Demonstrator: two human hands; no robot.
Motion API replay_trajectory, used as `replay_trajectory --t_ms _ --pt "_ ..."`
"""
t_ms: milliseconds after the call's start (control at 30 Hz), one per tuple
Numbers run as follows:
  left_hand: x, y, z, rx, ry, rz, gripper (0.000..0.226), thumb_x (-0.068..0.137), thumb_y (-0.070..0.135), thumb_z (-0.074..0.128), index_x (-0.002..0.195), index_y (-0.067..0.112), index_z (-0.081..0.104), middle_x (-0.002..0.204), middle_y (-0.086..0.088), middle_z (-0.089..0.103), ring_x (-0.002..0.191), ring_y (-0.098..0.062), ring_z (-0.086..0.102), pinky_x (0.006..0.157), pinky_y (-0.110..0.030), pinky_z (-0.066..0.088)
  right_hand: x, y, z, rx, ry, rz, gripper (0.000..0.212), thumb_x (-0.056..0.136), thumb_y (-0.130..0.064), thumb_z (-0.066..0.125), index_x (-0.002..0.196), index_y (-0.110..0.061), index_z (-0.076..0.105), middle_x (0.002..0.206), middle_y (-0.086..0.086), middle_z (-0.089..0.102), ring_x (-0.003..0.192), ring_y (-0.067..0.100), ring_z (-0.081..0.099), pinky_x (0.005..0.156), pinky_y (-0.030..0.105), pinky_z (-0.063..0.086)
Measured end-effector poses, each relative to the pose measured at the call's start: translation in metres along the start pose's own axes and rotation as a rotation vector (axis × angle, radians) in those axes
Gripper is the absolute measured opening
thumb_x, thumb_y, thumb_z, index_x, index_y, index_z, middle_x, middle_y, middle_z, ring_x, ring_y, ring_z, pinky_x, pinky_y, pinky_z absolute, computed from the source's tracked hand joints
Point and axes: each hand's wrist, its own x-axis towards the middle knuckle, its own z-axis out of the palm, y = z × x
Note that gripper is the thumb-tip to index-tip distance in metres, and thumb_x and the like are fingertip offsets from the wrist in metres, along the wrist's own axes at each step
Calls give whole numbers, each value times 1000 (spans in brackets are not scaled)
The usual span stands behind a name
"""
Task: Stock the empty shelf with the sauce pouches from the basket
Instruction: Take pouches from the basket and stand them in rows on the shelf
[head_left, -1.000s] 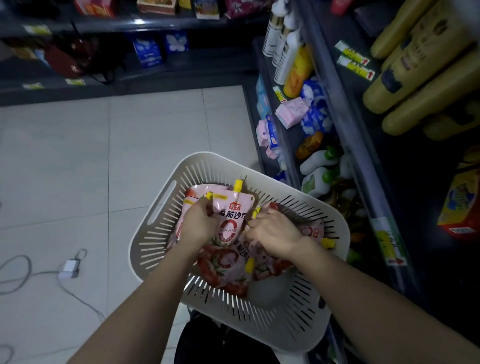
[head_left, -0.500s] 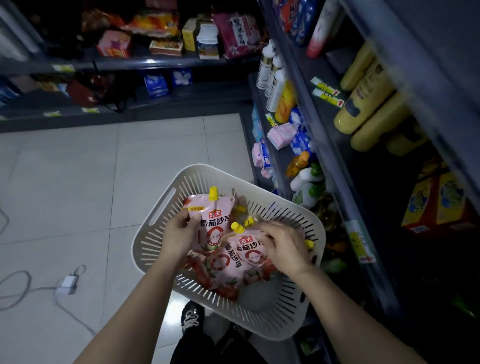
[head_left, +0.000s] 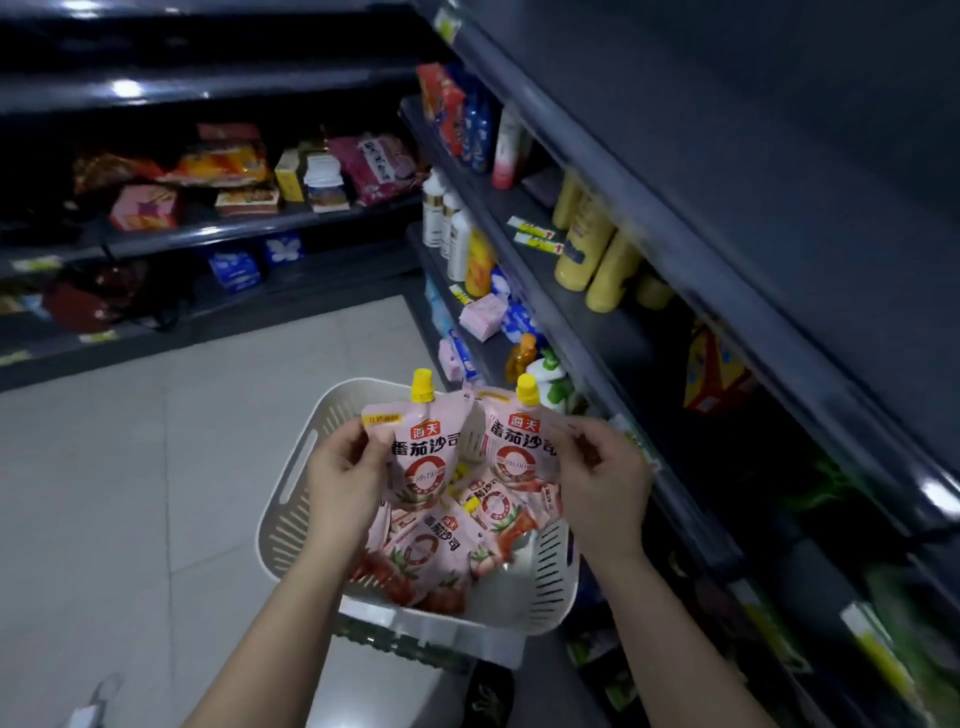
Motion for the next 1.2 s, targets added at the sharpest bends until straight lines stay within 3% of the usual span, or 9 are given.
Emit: replay_trajectory --t_ms 67,200,400,500,667,767,867,1000,1200 --pt "-8 16 0 -7 -75 38 14 94 9 53 91 7 66 73 -13 65 61 -17 61 54 -29 51 -8 -17 -16 -22 94 -10 8 83 -12 68 83 -19 72 79 -8 69 76 10 64 71 32 53" --pt "-26 48 1 -70 -245 47 15 95 14 52 95 5 64 70 -16 64 47 -25 62 35 -27 48 -30 -48 -51 -72 251 -38 12 82 -9 69 82 -21 71 75 -13 65 73 4 61 69 25 51" --pt "-58 85 13 -114 -421 162 15 92 9 56 81 12 65 68 -6 62 57 -19 58 46 -27 48 -68 -77 -108 -198 439 -62 4 83 -15 70 86 -15 73 80 -8 69 74 6 62 70 31 53" --pt "-76 98 26 -134 -539 170 14 93 8 54 84 1 62 65 -13 56 41 -12 56 33 -22 44 -88 -94 -138 -266 537 -85 4 84 -19 68 81 -17 71 75 -9 67 70 6 58 66 22 46" --pt "-110 121 54 -216 -704 235 18 91 6 56 81 15 68 69 1 67 71 -20 59 61 -28 51 -117 -115 -189 -272 731 -65 15 81 -15 69 72 -27 64 66 -14 60 68 5 54 66 16 41" --pt "-135 133 73 -246 -801 226 22 91 9 57 77 20 70 76 -7 67 75 -23 58 70 -38 50 -135 -123 -221 -258 789 -10 10 83 -18 70 75 -24 68 69 -14 62 68 9 57 67 27 47" --pt "-162 145 93 -263 -867 263 20 91 7 57 80 17 69 79 -13 64 75 -22 56 70 -37 47 -152 -127 -253 -289 847 2 6 82 -21 70 77 -18 70 70 -7 64 67 12 58 65 34 48" --pt "-205 158 121 -260 -939 298 23 91 8 57 77 21 70 72 -1 66 66 -11 58 62 -29 49 -176 -130 -301 -303 906 9 11 83 -23 70 73 -20 67 63 -12 60 61 8 52 60 30 44" --pt "-278 166 170 -315 -1051 361 20 89 13 61 83 -6 61 67 -6 59 61 -12 51 53 -24 42 -214 -123 -381 -294 999 58 10 82 -26 71 76 -17 70 66 -4 66 64 12 56 63 38 51"
